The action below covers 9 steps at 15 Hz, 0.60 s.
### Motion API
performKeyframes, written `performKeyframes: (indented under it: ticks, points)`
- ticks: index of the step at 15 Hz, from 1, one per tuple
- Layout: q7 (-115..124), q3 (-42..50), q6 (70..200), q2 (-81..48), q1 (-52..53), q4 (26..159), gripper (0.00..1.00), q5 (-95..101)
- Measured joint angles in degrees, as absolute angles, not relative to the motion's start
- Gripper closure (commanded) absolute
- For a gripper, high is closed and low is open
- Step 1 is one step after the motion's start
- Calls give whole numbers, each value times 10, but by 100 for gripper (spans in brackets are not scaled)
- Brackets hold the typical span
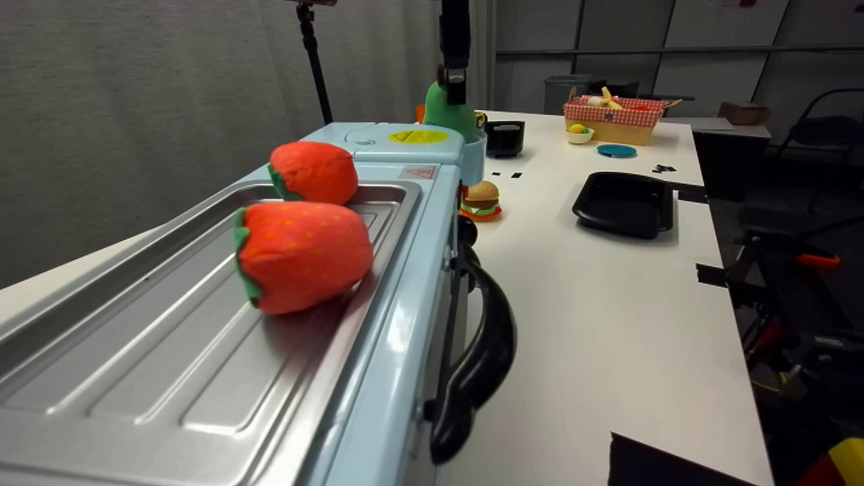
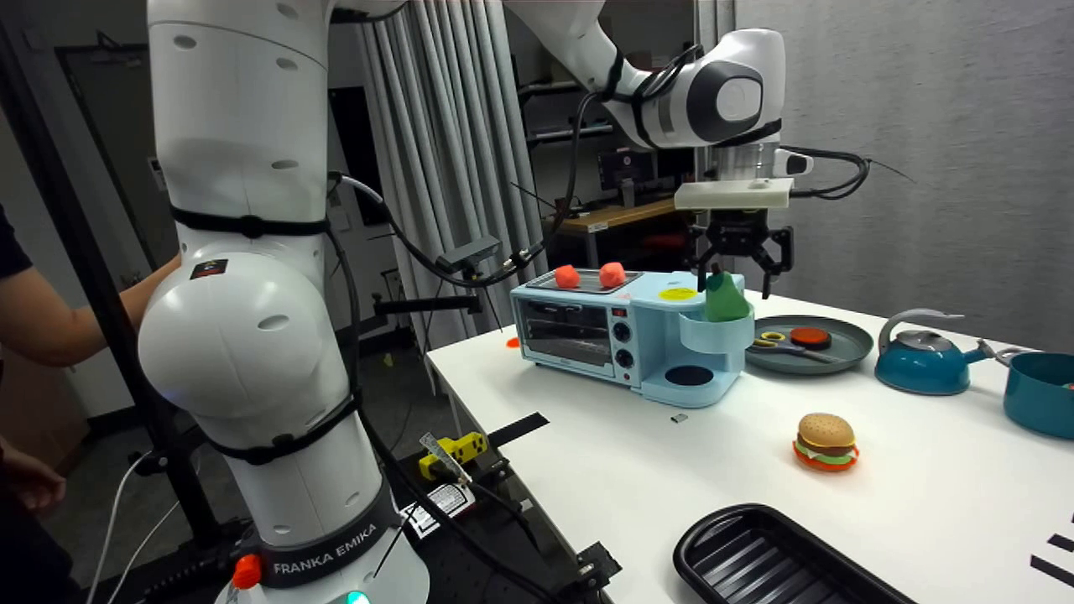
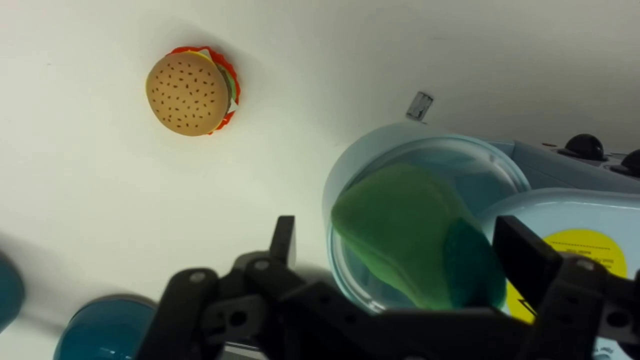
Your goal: Put the green pear in the coffeemaker chamber
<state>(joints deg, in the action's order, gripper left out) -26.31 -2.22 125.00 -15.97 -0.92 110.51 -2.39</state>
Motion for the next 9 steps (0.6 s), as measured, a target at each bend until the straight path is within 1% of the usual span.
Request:
performKeyframes:
  ticks: [5, 9]
  points:
    - [-258, -29, 1250, -157, -6, 1107, 0, -22]
    - [-200, -83, 1242, -131, 43, 1122, 0, -22]
